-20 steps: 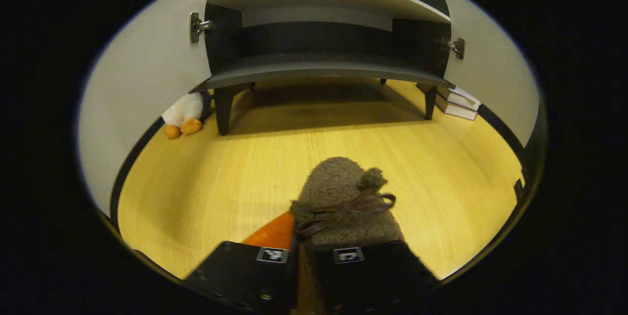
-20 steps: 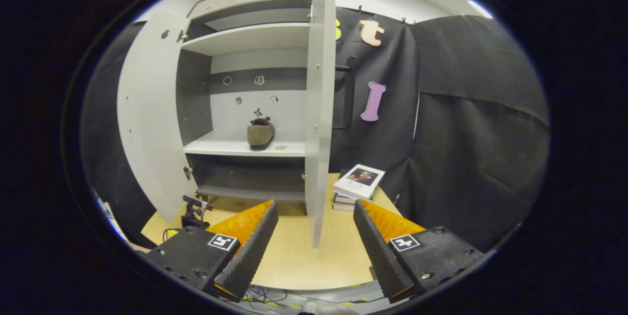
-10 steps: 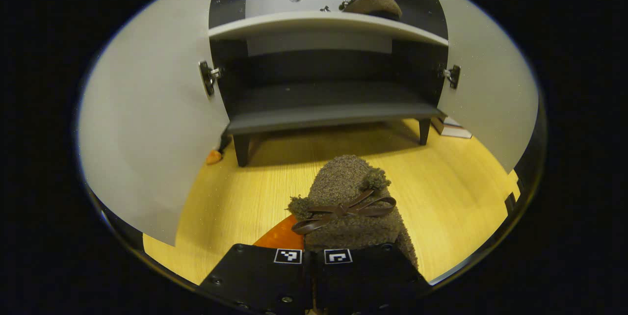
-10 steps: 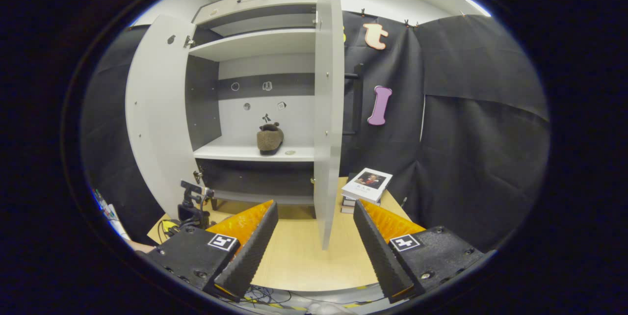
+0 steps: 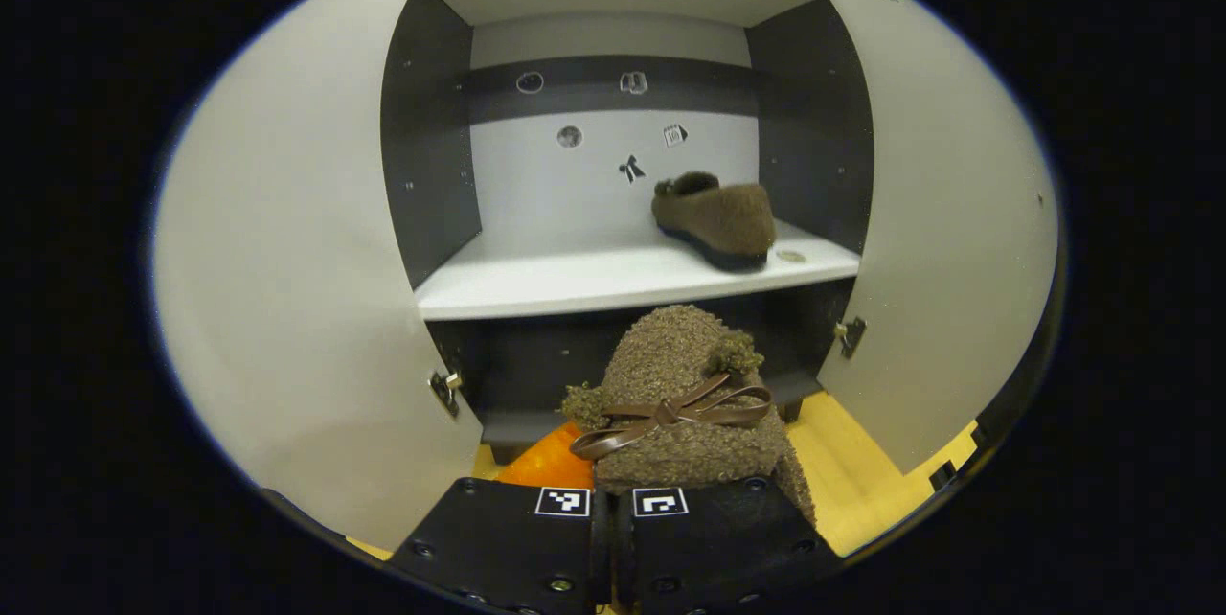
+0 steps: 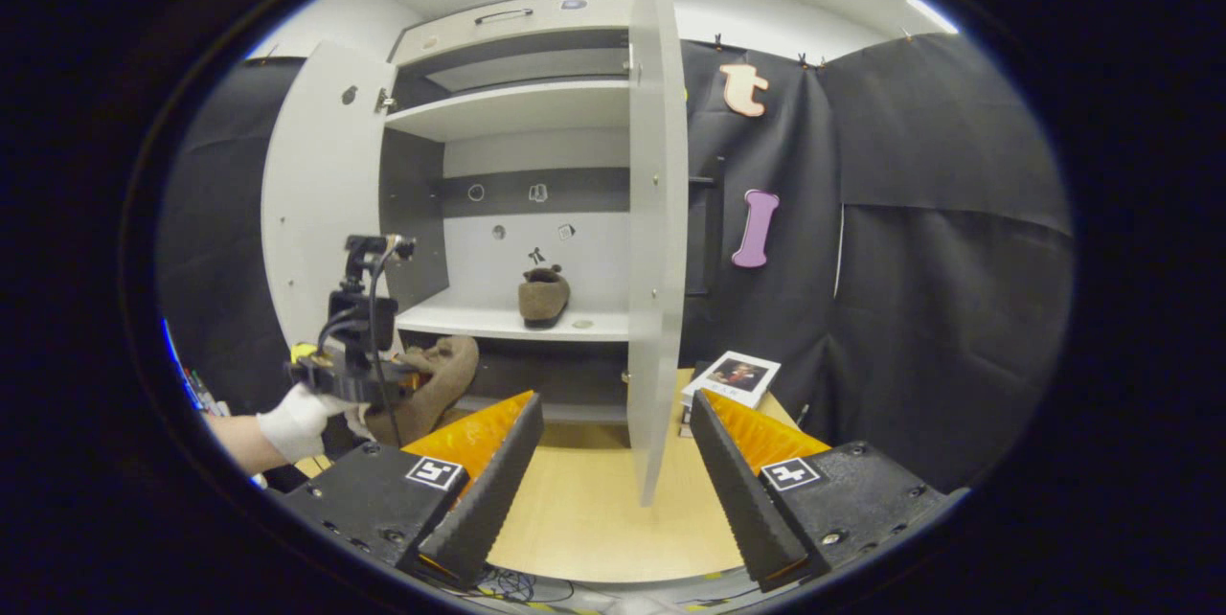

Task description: Grab one shoe with the right hand and put it into the shoe cabinet, grab the other shoe with the left hand and put it into the shoe cabinet; then close the right door with the right hand and the left door with the left hand.

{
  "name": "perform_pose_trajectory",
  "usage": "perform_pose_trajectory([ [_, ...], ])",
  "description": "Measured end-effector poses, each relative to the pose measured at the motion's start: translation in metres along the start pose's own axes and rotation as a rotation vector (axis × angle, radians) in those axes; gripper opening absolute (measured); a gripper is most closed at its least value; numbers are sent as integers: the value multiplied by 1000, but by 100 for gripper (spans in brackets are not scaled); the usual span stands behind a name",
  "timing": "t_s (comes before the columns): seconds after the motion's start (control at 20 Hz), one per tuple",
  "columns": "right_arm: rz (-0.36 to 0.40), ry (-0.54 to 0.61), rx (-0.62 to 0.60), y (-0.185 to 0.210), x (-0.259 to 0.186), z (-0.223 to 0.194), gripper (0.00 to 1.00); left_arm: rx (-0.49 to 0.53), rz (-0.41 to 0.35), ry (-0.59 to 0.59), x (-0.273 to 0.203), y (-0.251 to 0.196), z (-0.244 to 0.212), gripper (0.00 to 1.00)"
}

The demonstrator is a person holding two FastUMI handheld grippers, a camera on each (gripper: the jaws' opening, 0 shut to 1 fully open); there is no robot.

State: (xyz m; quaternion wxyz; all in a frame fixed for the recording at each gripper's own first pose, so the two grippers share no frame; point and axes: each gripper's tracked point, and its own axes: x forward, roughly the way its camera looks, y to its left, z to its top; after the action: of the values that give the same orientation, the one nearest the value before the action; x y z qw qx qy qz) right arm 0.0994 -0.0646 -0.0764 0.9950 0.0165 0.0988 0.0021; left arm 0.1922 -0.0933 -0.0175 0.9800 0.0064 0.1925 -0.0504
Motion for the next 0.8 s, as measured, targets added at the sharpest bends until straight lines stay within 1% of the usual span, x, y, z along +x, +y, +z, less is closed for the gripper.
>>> perform_pose_trajectory([
  [0.2,-1,-4,10,-6,2,-1,98,-1,68,-92,20,21,78,2],
  [0.3,-4,3,22,-10,4,-3,99,-8,99,-118,37,33,108,2],
  [0.45,-15,6,29,-18,6,-4,98,2,147,-139,66,46,150,2],
  [0.5,-22,7,28,-21,7,-4,98,0,153,-142,85,50,154,4],
  [0.55,-28,9,29,-25,8,-4,98,-10,159,-138,100,53,164,2],
  [0.65,-39,17,31,-30,10,-5,98,-23,171,-118,127,58,167,2],
  [0.75,-48,24,32,-35,12,-7,98,-10,195,-95,147,64,168,2],
  [0.8,-53,23,32,-37,13,-7,98,-5,195,-83,158,63,166,2],
])
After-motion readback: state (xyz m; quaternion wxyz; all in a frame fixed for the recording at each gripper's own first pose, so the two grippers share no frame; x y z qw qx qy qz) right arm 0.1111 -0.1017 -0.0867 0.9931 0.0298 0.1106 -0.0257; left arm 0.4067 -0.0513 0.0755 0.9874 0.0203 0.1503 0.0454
